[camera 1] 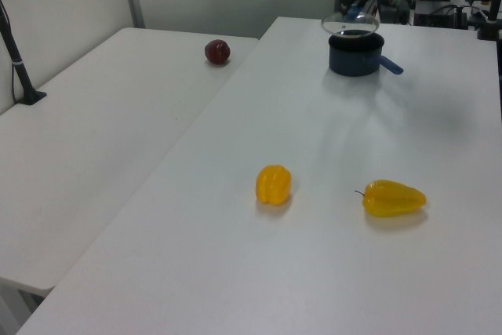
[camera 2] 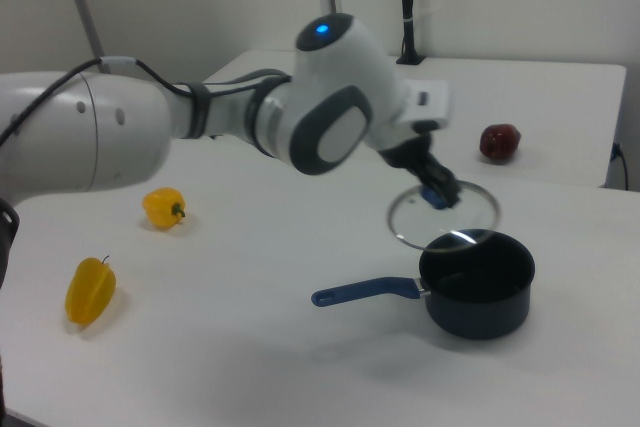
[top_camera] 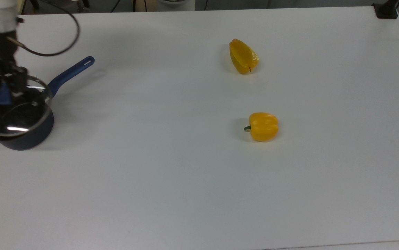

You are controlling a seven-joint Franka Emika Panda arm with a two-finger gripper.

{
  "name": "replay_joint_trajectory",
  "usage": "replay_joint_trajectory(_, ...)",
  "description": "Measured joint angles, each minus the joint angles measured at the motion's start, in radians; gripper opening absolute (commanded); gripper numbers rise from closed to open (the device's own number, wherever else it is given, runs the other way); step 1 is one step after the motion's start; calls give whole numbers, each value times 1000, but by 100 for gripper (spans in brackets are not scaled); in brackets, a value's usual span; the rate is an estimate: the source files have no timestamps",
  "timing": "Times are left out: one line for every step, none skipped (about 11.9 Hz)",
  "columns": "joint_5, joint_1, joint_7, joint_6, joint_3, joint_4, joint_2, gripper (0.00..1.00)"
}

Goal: Open lid
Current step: 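Lift the glass lid off the saucepan rim, then carry the lid beside the saucepan and lower it onto the table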

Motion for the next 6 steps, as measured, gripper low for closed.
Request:
replay_joint_trajectory(0,58,15,0,4,-15,-2,31)
replay_joint_trajectory(0,102,33,0,6,-29,-1,31)
replay_joint_trajectory(0,165,50,0,7,-53,-4,32)
replay_joint_trajectory(0,206,61,0,9,-69,-5,32)
replay_joint_trajectory(0,264,72,0,9,-95,-9,32)
replay_joint_trajectory(0,299,80,0,10,-112,-10,32)
